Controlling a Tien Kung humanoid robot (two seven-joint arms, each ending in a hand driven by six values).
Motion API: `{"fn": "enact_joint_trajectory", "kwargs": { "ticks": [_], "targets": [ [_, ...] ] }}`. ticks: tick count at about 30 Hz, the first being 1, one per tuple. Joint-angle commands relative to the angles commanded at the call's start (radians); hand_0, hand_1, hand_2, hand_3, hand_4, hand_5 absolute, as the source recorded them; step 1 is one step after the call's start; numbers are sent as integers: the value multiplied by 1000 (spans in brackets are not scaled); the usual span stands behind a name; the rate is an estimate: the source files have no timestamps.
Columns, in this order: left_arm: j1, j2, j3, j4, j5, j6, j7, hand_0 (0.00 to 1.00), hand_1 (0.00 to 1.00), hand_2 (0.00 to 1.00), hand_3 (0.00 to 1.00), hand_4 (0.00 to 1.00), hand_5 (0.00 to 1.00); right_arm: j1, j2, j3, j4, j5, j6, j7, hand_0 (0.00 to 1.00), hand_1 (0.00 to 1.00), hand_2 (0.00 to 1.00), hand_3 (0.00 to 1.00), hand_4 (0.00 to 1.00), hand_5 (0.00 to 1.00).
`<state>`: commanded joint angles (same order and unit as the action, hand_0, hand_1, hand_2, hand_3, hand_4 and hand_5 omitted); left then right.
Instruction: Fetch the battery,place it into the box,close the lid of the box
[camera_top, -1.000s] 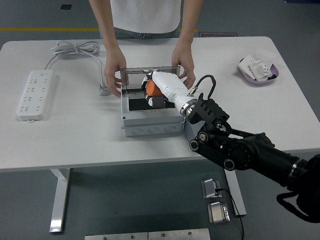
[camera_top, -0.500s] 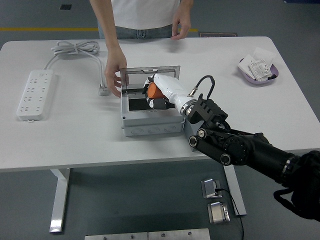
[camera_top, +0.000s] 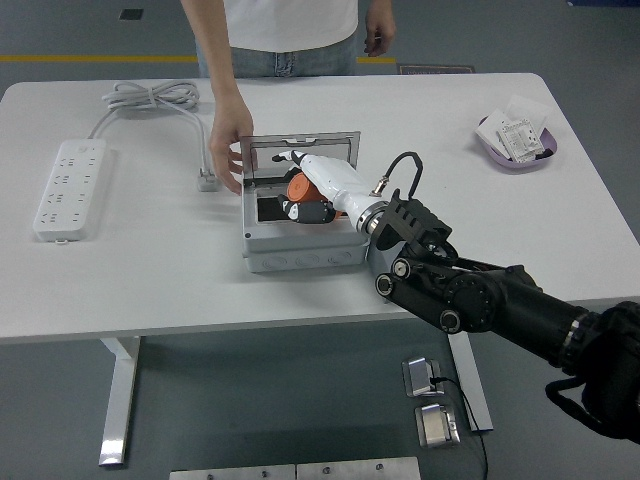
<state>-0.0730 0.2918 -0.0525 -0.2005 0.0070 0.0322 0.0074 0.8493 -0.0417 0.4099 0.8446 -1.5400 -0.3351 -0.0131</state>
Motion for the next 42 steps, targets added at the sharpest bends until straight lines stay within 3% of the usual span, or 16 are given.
{"fn": "enact_joint_trajectory", "kwargs": {
  "ticks": [9, 14, 20, 21, 25, 36, 42],
  "targets": [
    [5, -2, -8, 0, 2, 0, 0, 617, 688, 608, 625, 679, 106, -26, -62, 52, 125, -22, 5, -25, 933, 770, 761, 897, 922, 617],
    [11, -6, -4, 1, -7, 0, 1, 617, 688, 607, 624, 678, 107, -44, -127, 107, 238, 0, 40, -68, 934, 769, 754, 896, 918, 613],
    [12, -8, 8, 1, -17, -1, 3, 617, 688, 607, 624, 677, 105, -19, -169, 148, 326, 37, 77, -87, 918, 758, 740, 887, 935, 630],
    [11, -7, 9, 0, -17, -1, 3, 616, 686, 606, 624, 675, 102, -10, -171, 151, 326, 45, 79, -85, 810, 700, 697, 849, 917, 644],
    [7, -5, 14, -1, -19, -2, 4, 616, 686, 606, 624, 675, 102, 32, -164, 146, 281, 84, 84, -73, 810, 700, 697, 849, 917, 644],
    [-4, 3, 32, -1, -29, -4, 6, 617, 686, 605, 623, 669, 91, 115, -106, 21, 57, 238, 83, -14, 755, 671, 686, 833, 891, 625],
    [-5, 1, 32, 0, -30, -4, 6, 617, 686, 605, 624, 668, 90, 95, -112, -15, 61, 240, 82, -16, 750, 670, 685, 832, 882, 626]
  ]
}}
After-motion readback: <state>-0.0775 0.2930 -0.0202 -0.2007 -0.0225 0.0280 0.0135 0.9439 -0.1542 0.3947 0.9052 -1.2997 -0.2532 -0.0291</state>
